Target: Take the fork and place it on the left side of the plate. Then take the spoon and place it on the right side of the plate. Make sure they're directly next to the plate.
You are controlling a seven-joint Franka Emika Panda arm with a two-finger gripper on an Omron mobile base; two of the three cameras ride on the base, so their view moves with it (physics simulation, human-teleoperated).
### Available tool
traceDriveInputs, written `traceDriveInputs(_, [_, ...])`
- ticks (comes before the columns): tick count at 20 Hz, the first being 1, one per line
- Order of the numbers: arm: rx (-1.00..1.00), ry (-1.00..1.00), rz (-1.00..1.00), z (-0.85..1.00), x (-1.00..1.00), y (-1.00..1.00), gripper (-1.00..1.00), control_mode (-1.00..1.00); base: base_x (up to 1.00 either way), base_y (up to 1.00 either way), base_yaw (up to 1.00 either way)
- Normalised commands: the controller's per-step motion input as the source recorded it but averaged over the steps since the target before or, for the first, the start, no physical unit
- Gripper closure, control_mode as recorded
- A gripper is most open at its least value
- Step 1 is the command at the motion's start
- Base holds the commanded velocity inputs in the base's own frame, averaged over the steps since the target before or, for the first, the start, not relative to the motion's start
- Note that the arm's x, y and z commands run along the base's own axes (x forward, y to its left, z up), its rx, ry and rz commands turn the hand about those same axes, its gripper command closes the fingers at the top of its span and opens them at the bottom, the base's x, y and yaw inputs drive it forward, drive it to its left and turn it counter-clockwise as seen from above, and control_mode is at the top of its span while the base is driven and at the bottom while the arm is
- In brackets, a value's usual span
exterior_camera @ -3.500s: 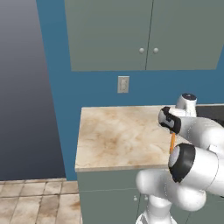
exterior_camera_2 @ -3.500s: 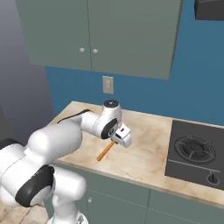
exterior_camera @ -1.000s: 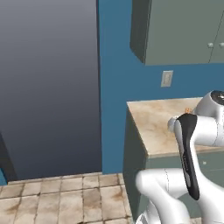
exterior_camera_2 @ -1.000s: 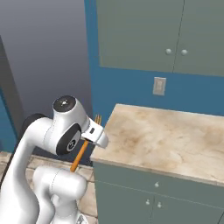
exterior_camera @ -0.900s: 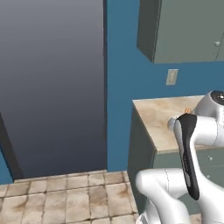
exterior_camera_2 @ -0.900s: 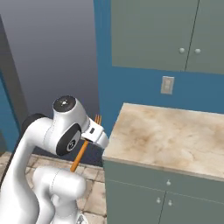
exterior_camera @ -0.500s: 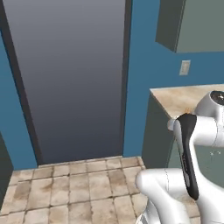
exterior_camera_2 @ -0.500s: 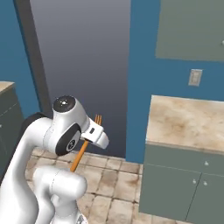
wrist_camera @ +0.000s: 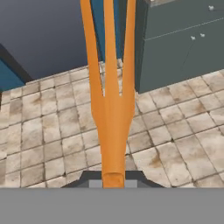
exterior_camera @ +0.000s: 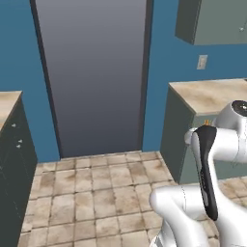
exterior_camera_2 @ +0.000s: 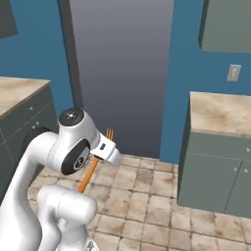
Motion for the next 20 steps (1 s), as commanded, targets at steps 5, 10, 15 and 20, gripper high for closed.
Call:
traceDriveInputs(5, [0.00, 0.00, 0.00, 0.00, 0.00, 0.00, 1.00, 1.00, -0.99, 0.37, 0.00])
traceDriveInputs(10, [0.00, 0.00, 0.00, 0.00, 0.00, 0.00, 1.00, 1.00, -0.98, 0.36, 0.00])
traceDriveInputs(15, [0.00, 0.00, 0.00, 0.00, 0.00, 0.00, 1.00, 1.00, -1.00, 0.35, 0.00])
traceDriveInputs(20, [0.00, 0.00, 0.00, 0.00, 0.00, 0.00, 1.00, 1.00, -1.00, 0.37, 0.00])
